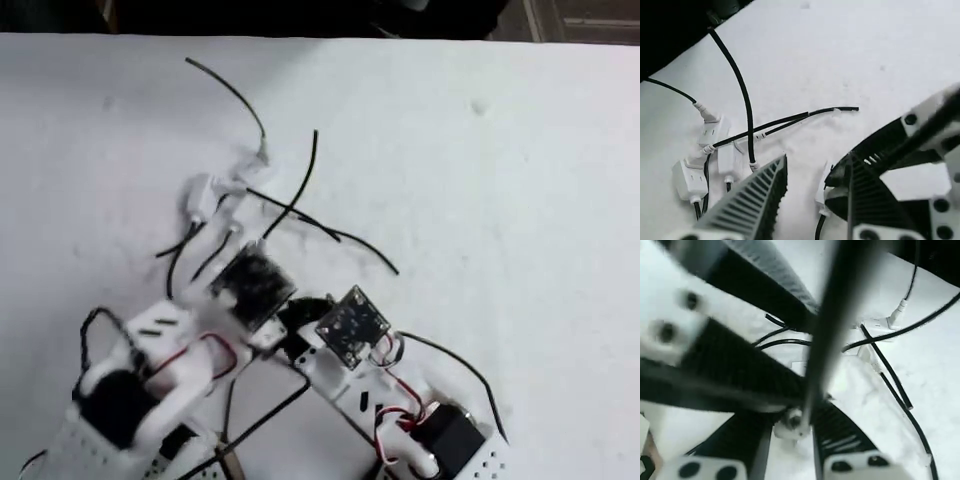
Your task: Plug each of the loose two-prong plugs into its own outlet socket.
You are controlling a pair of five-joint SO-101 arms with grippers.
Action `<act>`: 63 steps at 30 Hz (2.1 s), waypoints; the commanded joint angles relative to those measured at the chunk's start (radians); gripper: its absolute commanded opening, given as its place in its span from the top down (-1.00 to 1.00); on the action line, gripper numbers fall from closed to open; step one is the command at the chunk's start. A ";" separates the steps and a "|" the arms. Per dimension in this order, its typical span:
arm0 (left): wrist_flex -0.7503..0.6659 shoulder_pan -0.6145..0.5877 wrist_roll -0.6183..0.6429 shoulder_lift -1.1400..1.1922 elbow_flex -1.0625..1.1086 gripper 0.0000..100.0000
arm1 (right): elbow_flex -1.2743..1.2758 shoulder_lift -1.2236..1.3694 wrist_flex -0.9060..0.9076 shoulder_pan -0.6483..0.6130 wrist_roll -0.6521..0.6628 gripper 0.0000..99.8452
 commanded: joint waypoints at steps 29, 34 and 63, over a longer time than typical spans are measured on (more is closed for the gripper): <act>0.044 -0.430 -0.069 -0.407 0.413 0.60 | -0.178 0.615 -0.156 0.189 -0.032 0.97; 0.048 -0.430 -0.071 -0.407 0.413 0.60 | -0.276 0.825 -0.200 0.189 -0.043 0.97; 0.049 -0.430 -0.075 -0.407 0.414 0.60 | -0.157 0.937 -0.369 0.257 -0.080 0.97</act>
